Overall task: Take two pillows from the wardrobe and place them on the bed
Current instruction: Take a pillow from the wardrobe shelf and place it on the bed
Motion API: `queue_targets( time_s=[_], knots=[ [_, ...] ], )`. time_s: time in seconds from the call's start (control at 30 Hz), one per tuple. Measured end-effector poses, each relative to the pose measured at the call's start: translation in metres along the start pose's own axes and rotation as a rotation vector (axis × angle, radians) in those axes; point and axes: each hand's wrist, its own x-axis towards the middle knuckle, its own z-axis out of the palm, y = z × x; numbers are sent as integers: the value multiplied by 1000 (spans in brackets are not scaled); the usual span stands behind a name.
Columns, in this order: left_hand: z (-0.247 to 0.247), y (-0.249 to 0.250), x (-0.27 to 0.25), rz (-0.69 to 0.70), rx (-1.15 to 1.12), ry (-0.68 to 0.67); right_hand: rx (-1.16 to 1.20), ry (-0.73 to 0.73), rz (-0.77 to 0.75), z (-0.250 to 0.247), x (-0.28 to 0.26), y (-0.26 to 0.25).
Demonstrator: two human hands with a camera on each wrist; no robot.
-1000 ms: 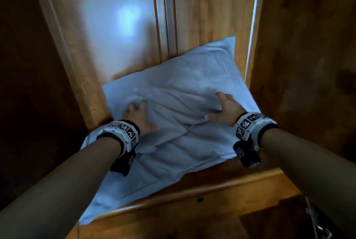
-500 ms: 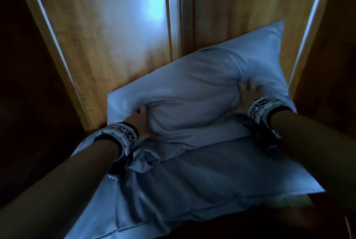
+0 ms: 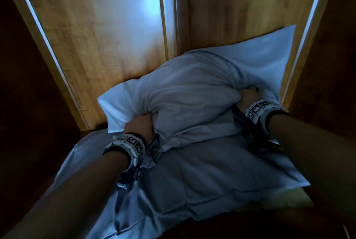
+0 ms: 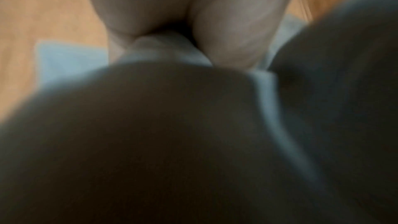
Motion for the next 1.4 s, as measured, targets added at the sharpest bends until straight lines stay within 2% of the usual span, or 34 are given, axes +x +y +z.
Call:
queue_targets(
  time_s=[0.1,0.27,0.37,0.47,0.73,0.9,1.17,1.27,1.4],
  knots=[
    [-26,-2,-14,60,-114,71,17,123,-45,-32,-41,-8],
    [-75,0,-43,178,-199,172,9,225,134,-87,-121,-30],
    [-89,11,-70,292,-245,205,-18,226,245,-104,-173,-25],
    [-98,28,-102,338,-307,211,-1,217,357,-116,-235,-13],
    [-93,110,-207,552,-242,70,46,175,694,-139,-442,37],
    [-57,147,-287,668,-159,-84,-6,99,746,-140,-564,49],
    [18,149,-411,688,-61,-298,-131,-64,758,-91,-704,59],
    [37,151,-445,735,-67,-404,-158,-123,829,-80,-748,62],
    [57,165,-480,810,-22,-480,-141,-159,940,-70,-794,73]
  ],
)
